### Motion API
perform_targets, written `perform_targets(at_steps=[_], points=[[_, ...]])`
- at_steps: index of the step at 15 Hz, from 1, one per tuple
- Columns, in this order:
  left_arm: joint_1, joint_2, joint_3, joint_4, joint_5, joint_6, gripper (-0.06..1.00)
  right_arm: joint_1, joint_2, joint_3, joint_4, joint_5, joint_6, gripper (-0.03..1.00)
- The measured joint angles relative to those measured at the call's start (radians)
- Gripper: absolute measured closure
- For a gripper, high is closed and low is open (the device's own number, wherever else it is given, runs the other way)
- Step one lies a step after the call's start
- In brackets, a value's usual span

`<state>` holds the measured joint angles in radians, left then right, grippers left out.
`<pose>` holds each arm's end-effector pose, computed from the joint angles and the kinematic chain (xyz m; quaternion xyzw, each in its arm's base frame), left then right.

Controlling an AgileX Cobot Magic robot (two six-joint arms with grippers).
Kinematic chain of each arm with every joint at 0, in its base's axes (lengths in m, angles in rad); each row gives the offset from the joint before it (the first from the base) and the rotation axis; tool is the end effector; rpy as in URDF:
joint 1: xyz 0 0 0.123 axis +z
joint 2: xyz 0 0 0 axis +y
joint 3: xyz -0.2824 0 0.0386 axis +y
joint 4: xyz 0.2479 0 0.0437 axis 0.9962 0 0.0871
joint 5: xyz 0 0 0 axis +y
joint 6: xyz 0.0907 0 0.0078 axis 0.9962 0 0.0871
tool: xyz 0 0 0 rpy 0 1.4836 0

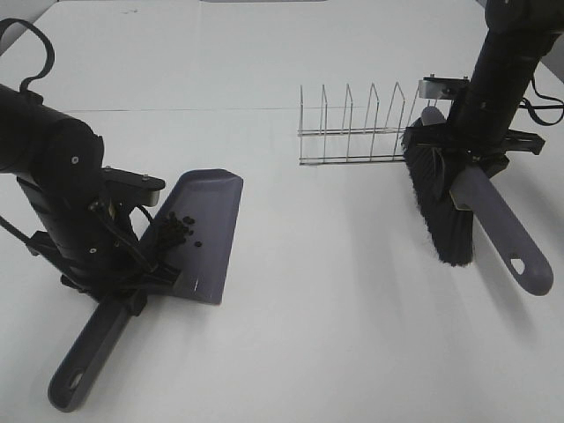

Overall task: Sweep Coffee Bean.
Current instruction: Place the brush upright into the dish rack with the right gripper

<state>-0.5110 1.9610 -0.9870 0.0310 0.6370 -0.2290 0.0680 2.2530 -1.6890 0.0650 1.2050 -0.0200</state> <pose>0.2823 -0.1564 0.0981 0.1526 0.9880 0.0004 0.0253 0.4294 0.0348 0.1320 0.0306 -0.9976 -0.0283 0.0561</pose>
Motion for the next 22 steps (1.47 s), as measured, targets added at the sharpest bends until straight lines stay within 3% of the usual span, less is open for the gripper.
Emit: perform_targets(at_steps=[5, 15, 22], points=[[0.0, 0.0, 0.0, 0.0, 0.0, 0.0, 0.6, 0.0, 0.033, -0.071, 0.02, 0.061, -0.001, 0.67], [0.0, 0.0, 0.0, 0.0, 0.0, -0.001, 0.6, 0.0, 0.07, -0.149, 0.059, 0.027, -0.007, 0.67], [0.0, 0.0, 0.0, 0.0, 0.0, -0.002, 0.6, 0.0, 0.229, -0.474, 0.052, 0.036, 0.01, 0.67]])
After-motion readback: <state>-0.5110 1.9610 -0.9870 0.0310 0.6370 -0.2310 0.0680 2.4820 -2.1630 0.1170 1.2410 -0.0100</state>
